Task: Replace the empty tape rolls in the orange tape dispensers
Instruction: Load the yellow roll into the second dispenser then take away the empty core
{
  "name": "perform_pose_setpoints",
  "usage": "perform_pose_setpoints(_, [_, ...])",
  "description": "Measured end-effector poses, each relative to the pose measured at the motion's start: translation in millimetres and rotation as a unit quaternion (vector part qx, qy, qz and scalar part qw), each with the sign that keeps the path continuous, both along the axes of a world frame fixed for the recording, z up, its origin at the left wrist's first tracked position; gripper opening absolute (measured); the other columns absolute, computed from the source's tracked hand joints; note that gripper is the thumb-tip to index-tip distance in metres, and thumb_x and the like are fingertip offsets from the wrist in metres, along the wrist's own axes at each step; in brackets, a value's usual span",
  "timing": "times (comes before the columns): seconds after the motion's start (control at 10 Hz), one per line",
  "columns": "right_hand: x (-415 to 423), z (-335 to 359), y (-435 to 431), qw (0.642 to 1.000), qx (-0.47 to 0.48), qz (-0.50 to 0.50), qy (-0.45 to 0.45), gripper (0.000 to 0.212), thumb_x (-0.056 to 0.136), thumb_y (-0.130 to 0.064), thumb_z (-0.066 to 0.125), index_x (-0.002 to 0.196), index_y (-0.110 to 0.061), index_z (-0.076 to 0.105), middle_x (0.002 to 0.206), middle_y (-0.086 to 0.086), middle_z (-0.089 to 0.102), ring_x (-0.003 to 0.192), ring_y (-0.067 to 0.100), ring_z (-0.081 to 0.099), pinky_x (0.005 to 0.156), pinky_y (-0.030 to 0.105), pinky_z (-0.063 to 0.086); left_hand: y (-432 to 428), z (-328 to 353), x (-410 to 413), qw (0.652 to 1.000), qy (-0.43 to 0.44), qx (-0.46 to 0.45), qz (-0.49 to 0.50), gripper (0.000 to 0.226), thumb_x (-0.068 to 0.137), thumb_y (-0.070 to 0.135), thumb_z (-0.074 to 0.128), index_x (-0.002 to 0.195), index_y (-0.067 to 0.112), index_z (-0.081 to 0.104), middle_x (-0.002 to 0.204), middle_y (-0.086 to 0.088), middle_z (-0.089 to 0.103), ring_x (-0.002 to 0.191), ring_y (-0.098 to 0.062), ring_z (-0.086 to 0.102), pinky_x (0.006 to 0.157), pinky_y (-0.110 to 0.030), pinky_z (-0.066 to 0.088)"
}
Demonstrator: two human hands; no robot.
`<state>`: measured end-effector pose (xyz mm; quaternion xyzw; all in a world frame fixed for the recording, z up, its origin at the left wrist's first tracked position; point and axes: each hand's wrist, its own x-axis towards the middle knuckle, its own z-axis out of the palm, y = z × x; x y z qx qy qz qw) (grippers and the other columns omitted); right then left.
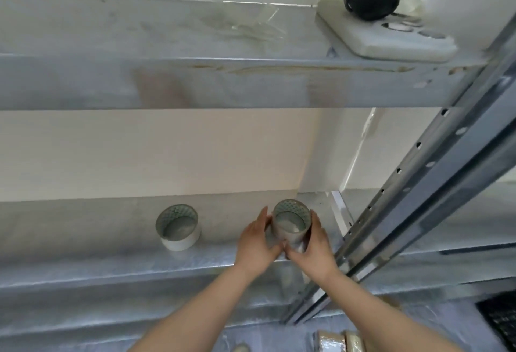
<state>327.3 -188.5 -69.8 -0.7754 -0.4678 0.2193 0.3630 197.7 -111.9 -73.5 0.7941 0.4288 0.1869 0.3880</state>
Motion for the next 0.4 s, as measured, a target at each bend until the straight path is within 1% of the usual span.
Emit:
perform_pose_setpoints(0.1, [5,3,-3,0.998,-0.043,0.027,0.026,0.114,0.068,-0.032,0.079,0.148,-0.01,0.001,0.145,0.011,0.04,0.134,0.027,0.039,0.109,0.046,0.036,-5,9,-5,0.999,0.044,-0.009,-0.002,0.097,0.073,0.034,0.072,0.149,0.012,0.015,0.149,-0.01,0.037,0.133,-0.026,0.041,0.105,-0.036,0.039])
perform_pose_setpoints(0.2, [8,12,-7,0.997,-0.047,0.057,0.031,0.115,0.068,-0.03,0.079,0.147,-0.011,-0.001,0.148,0.012,0.034,0.135,0.028,0.037,0.11,0.047,0.036,-10,25,-15,0.996,0.086,0.01,0.004,0.095,0.074,0.032,0.072,0.149,0.013,0.016,0.155,-0.009,0.025,0.132,-0.026,0.043,0.106,-0.035,0.038])
perform_pose_setpoints(0.3, [2,13,-15,0.996,-0.017,0.082,-0.013,0.113,0.069,-0.031,0.077,0.148,-0.009,-0.002,0.156,0.011,0.014,0.144,0.025,0.016,0.119,0.04,0.02,-17,41,-29,0.994,0.107,0.022,0.03,0.093,0.075,0.036,0.071,0.148,0.015,0.018,0.156,-0.006,0.023,0.122,-0.026,0.053,0.105,-0.035,0.039])
perform_pose_setpoints(0.4, [-10,31,-18,0.992,0.016,0.111,-0.053,0.11,0.072,-0.036,0.074,0.148,-0.01,-0.001,0.158,0.009,0.004,0.147,0.022,0.006,0.119,0.031,0.011,-22,68,-44,0.987,0.137,0.062,0.054,0.097,0.076,0.043,0.07,0.149,0.013,0.014,0.158,-0.007,0.018,0.142,-0.024,0.026,0.115,-0.033,0.023])
